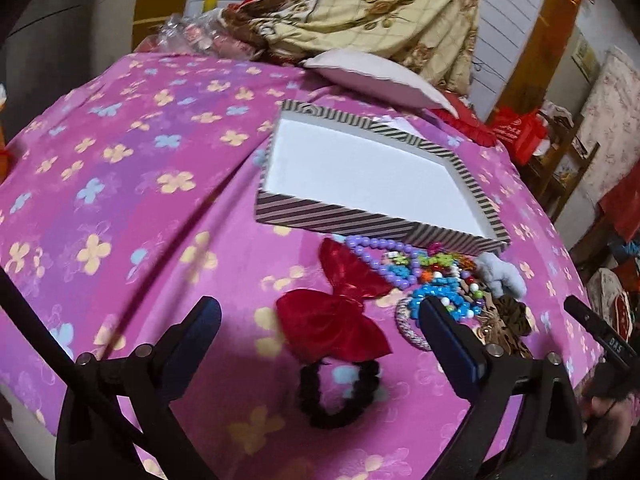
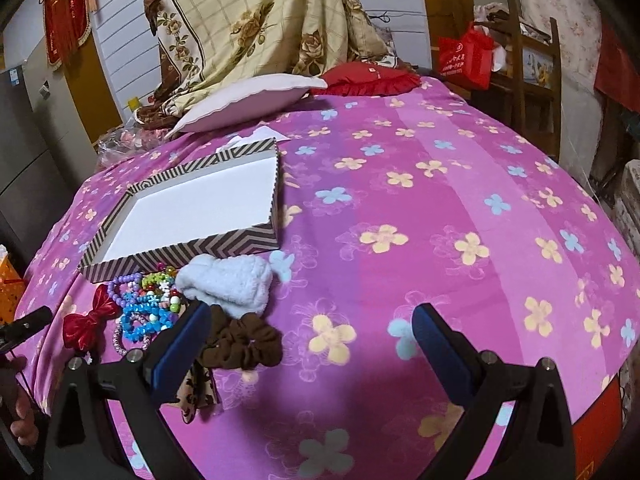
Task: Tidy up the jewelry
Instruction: 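Move both tools over the pile of accessories beside the white tray, then close the left gripper on the red bow and lift it, then grasp the black scrunchie with the right gripper while the left gripper holds the red bow, then carry the red bow and black scrunchie over the white tray with both grippers, then open the right gripper to drop the black scrunchie while the left gripper releases the red bow, then grasp the white fluffy scrunchie with the right gripper while the left gripper grasps the leopard-print scrunchie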
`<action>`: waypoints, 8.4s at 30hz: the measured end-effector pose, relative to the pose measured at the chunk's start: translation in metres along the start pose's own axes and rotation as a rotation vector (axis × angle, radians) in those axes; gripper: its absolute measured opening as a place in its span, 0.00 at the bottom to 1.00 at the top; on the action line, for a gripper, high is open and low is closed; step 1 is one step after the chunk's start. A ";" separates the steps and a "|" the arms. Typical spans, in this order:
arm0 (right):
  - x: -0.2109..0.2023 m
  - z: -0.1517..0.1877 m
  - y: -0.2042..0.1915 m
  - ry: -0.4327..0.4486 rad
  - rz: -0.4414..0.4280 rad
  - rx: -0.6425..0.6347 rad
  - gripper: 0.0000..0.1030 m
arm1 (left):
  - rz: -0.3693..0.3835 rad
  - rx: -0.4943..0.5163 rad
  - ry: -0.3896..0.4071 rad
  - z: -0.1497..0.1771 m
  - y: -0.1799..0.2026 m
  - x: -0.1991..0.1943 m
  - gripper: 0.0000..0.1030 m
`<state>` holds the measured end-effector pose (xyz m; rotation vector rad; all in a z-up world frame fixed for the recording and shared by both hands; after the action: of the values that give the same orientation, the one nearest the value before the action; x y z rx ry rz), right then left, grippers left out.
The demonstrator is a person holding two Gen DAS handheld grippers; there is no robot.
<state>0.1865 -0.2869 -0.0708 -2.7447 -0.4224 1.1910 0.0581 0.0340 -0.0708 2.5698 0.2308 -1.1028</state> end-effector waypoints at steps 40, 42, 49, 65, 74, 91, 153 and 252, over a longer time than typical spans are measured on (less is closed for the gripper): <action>-0.002 0.007 -0.034 -0.002 -0.107 -0.105 1.00 | 0.111 -0.098 0.072 -0.016 -0.011 0.000 0.00; -0.002 0.009 -0.044 -0.002 -0.113 -0.145 1.00 | 0.162 -0.121 0.076 -0.017 -0.008 -0.002 0.00; -0.008 0.020 -0.081 -0.019 -0.270 -0.210 1.00 | 0.296 -0.124 0.089 -0.021 0.010 -0.007 0.00; -0.008 0.057 -0.152 -0.076 -0.388 -0.448 1.00 | 0.160 -0.234 0.054 -0.009 -0.025 0.007 0.00; 0.002 0.075 -0.206 -0.140 -0.545 -0.422 1.00 | 0.159 -0.314 0.091 -0.015 -0.045 0.003 0.00; 0.064 0.124 -0.298 -0.276 -0.543 -0.575 0.66 | 0.171 -0.318 0.073 -0.012 -0.044 0.004 0.00; 0.018 0.043 -0.156 -0.082 -0.331 -0.295 0.12 | -0.021 -0.044 0.068 -0.006 -0.005 0.012 0.00; 0.102 -0.010 -0.044 -0.253 -0.283 -0.055 0.68 | 0.368 0.196 -0.057 0.009 0.117 0.054 0.26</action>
<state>0.2507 -0.2139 -0.1254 -2.4719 -0.8500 1.4666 0.1207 -0.0772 -0.0879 2.5964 -0.3680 -1.0983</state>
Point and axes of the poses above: each gripper's, at about its wrist camera, not at the fingertips, and x roughly the way its jaws point, y to its right, z to its underside, the point moved 8 cm from there along x, roughly the way its jaws point, and after that the axes turned 4 degrees about x, right-handed, at the moved point
